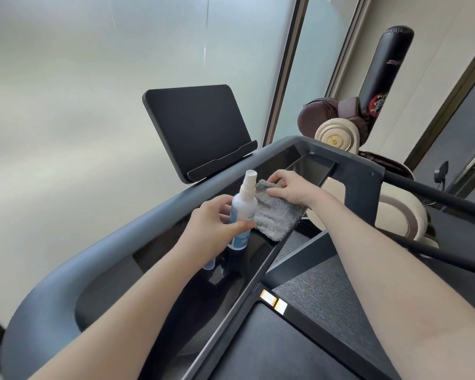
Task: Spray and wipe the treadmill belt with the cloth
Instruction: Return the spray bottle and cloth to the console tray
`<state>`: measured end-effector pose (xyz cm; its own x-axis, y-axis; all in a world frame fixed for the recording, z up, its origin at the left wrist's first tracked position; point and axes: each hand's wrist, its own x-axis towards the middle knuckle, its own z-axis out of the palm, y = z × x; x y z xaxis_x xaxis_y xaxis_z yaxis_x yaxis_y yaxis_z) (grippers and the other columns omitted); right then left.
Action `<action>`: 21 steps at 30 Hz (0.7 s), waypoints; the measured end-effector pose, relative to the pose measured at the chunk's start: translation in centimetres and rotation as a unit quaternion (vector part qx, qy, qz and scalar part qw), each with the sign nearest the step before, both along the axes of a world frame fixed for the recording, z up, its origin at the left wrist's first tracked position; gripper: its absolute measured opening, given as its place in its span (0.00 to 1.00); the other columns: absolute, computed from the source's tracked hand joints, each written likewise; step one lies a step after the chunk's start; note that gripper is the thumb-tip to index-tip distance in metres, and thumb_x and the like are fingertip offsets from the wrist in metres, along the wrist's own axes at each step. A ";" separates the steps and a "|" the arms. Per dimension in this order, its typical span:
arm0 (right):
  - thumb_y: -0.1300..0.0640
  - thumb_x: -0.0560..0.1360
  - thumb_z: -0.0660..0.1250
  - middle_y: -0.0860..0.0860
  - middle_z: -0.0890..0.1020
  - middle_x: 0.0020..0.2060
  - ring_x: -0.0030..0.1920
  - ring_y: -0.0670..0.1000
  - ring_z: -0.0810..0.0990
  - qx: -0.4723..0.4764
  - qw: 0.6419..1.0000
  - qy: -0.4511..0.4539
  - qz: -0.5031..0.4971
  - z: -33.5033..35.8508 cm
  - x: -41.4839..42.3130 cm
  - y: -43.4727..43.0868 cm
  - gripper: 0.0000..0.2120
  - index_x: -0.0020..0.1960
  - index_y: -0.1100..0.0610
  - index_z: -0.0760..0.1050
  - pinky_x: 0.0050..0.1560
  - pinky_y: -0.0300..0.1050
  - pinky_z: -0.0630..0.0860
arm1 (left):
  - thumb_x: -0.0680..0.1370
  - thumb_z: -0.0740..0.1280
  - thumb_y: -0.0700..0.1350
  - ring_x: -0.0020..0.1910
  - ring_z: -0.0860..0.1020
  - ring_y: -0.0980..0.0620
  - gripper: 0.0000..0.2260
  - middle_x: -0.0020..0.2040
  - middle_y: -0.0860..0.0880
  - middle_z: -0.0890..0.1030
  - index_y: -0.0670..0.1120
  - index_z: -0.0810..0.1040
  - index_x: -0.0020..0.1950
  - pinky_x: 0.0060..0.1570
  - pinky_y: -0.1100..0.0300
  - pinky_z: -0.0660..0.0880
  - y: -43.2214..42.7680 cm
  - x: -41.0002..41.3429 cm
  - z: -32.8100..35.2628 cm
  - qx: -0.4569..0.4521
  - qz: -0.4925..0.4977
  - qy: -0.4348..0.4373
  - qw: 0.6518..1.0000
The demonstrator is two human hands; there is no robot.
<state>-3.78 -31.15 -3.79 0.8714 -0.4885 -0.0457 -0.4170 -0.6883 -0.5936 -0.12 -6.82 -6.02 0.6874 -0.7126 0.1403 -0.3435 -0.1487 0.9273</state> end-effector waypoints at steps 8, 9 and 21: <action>0.54 0.77 0.66 0.51 0.76 0.54 0.59 0.54 0.73 -0.202 0.977 -0.054 -0.037 -3.5 -0.4 1.1 0.14 0.62 0.52 0.71 0.61 0.54 0.67 | 0.72 0.76 0.46 0.49 0.82 0.54 0.13 0.48 0.51 0.83 0.52 0.79 0.54 0.46 0.61 0.77 0.3 -0.1 0.0 0.000 0.001 0.000 1.000; 0.54 0.77 0.65 0.52 0.76 0.55 0.60 0.54 0.72 -0.258 0.962 -0.071 -0.046 -3.7 -0.5 1.4 0.14 0.62 0.52 0.72 0.61 0.53 0.66 | 0.72 0.76 0.46 0.49 0.82 0.54 0.13 0.48 0.51 0.83 0.51 0.79 0.54 0.45 0.62 0.77 0.3 -0.1 0.0 0.000 0.000 0.001 1.000; 0.45 0.82 0.41 0.45 0.44 0.78 0.76 0.44 0.41 -0.235 0.959 0.102 0.122 -4.7 -2.4 5.1 0.25 0.78 0.48 0.44 0.76 0.50 0.41 | 0.73 0.75 0.46 0.49 0.82 0.54 0.13 0.50 0.51 0.83 0.52 0.79 0.56 0.47 0.60 0.78 0.4 -0.1 0.3 0.003 -0.010 -0.001 1.000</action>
<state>-6.16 -26.01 -8.48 0.9589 -0.2789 -0.0518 -0.2831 -0.9519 -0.1170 -0.19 -6.45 -5.75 0.6733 -0.7266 0.1367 -0.3478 -0.1481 0.9258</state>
